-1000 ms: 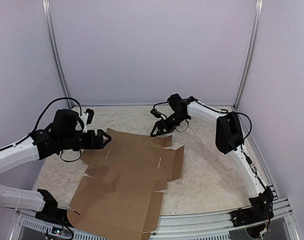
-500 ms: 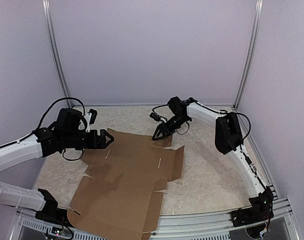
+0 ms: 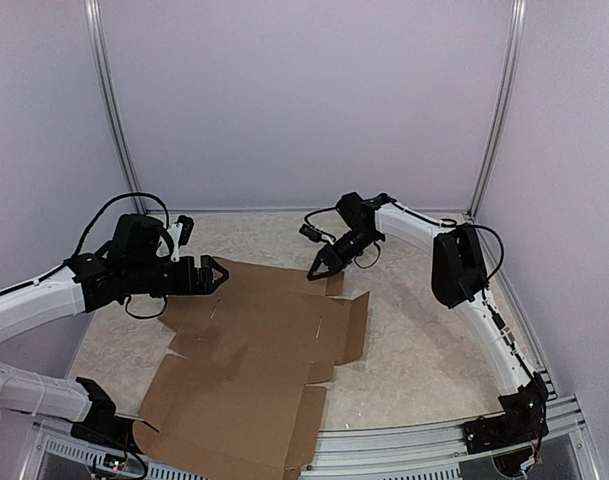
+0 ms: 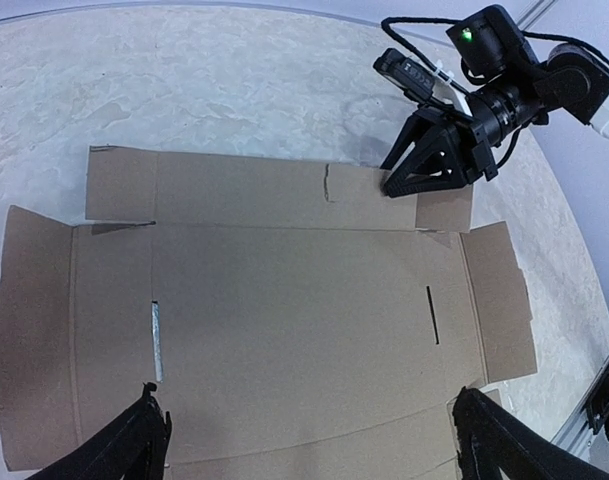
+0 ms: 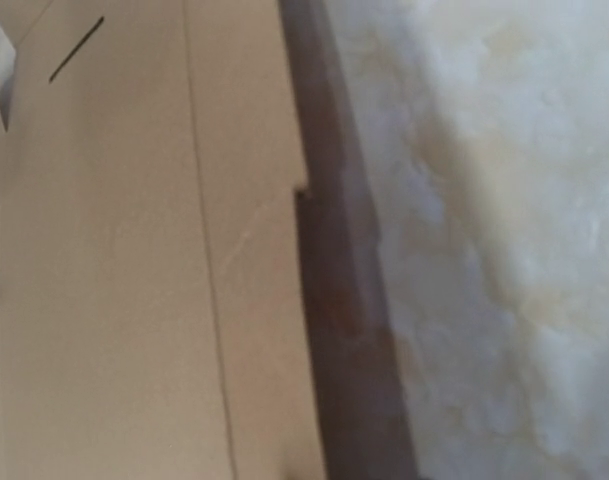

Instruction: Fold the paper box

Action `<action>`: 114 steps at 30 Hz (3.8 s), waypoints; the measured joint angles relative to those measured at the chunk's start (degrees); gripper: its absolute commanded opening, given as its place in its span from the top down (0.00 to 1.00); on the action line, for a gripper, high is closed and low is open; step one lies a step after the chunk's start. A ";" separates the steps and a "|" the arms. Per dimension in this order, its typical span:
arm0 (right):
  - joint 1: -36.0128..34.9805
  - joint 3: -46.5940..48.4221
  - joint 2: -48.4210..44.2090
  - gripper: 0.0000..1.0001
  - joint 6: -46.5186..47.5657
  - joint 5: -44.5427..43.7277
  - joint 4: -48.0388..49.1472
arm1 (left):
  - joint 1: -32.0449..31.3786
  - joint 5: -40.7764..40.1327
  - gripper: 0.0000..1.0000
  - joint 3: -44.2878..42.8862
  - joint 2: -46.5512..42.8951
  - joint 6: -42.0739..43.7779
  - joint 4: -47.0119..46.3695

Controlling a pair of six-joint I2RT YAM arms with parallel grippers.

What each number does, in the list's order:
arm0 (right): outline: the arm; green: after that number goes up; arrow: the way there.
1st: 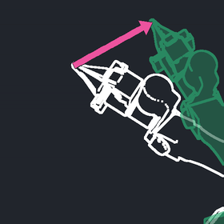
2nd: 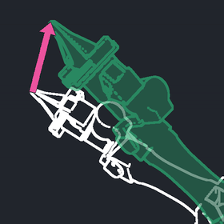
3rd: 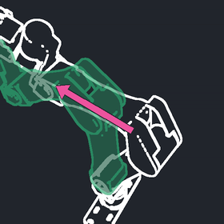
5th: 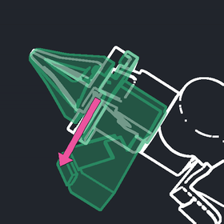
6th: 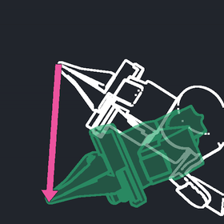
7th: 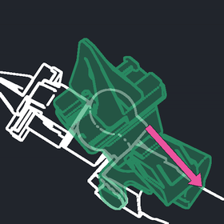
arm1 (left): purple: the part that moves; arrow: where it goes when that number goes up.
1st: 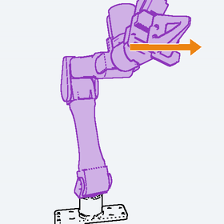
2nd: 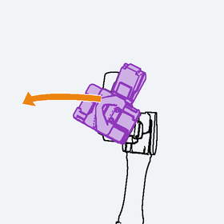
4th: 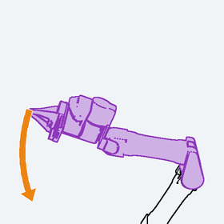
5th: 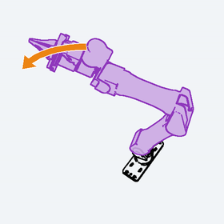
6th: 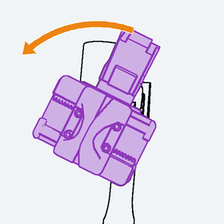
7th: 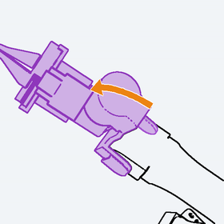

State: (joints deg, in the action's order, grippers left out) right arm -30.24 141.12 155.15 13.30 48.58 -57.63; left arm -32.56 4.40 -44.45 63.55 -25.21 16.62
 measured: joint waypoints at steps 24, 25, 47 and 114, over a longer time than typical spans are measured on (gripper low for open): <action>-6.27 -21.84 -24.41 1.00 11.41 -14.58 3.41 | 1.09 -4.61 0.01 -0.94 -7.80 2.01 3.02; -6.71 -24.90 -26.75 1.00 12.22 -15.56 4.85 | 1.40 -5.05 0.01 -0.94 -8.22 2.05 3.06; -14.99 -72.41 -62.03 1.00 24.30 -37.81 44.65 | 7.30 -1.68 0.05 -4.17 -5.44 -4.13 0.22; -31.63 -88.26 -69.99 1.00 20.61 -67.47 64.74 | 6.05 16.79 1.00 -6.56 18.99 -21.88 -23.15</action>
State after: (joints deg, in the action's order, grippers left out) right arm -61.87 52.86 85.17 33.91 -18.90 7.11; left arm -26.50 21.19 -51.00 82.54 -47.09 -6.52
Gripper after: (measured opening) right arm 0.005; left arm 0.005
